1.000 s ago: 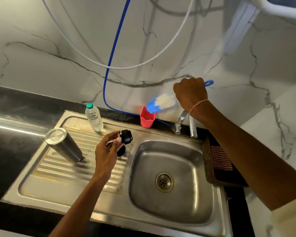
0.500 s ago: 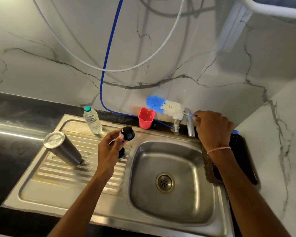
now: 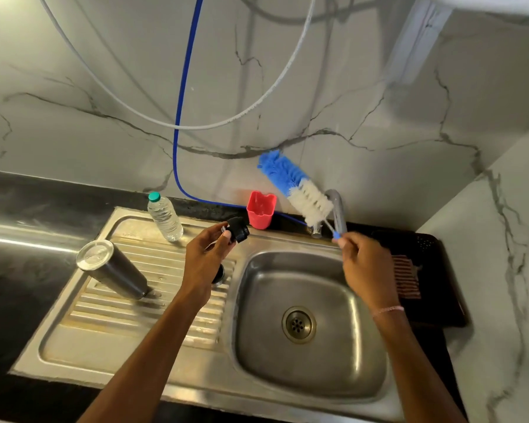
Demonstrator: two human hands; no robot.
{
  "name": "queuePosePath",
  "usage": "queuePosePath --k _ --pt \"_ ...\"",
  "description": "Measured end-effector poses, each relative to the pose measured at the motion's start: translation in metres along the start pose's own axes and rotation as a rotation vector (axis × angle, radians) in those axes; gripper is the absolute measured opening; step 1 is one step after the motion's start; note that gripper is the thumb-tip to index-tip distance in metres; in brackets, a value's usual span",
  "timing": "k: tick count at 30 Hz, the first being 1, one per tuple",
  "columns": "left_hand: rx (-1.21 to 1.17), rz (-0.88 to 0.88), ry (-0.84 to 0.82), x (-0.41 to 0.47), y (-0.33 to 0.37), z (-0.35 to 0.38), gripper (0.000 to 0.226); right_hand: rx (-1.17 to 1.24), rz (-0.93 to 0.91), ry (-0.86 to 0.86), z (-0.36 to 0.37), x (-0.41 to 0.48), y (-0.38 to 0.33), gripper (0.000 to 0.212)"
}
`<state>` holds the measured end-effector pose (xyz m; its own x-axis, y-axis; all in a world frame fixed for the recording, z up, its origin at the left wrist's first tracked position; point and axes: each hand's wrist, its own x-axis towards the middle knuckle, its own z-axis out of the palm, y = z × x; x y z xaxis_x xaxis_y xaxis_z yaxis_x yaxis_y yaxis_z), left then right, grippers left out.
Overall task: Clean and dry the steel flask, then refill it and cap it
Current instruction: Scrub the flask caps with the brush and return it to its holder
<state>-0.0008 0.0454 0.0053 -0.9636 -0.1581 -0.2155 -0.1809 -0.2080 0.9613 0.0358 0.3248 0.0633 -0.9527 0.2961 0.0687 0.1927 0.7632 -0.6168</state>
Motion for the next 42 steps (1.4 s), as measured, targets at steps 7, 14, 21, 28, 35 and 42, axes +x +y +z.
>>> queuePosePath --k 7,14,21,28,35,42 --pt "-0.046 -0.069 0.005 0.008 -0.003 0.02 0.028 0.445 0.187 -0.169 0.065 -0.075 0.029 0.02" --pt "0.025 -0.065 0.057 0.01 -0.016 0.036 0.028 0.307 0.101 -0.117 0.076 -0.105 0.052 0.031" --pt "0.068 -0.042 0.001 -0.007 -0.009 0.057 0.029 0.252 -0.019 -0.074 0.071 -0.095 0.046 0.024" --pt "0.122 0.02 0.02 -0.007 -0.009 0.056 0.034 0.169 -0.06 -0.045 0.071 -0.093 0.039 0.028" --pt "0.07 0.012 -0.026 -0.021 -0.016 0.052 0.025 0.137 0.075 -0.072 0.082 -0.113 0.058 0.054" --pt "0.113 0.096 -0.24 -0.027 -0.012 0.044 0.036 0.208 0.197 -0.147 0.07 -0.098 0.063 0.054"
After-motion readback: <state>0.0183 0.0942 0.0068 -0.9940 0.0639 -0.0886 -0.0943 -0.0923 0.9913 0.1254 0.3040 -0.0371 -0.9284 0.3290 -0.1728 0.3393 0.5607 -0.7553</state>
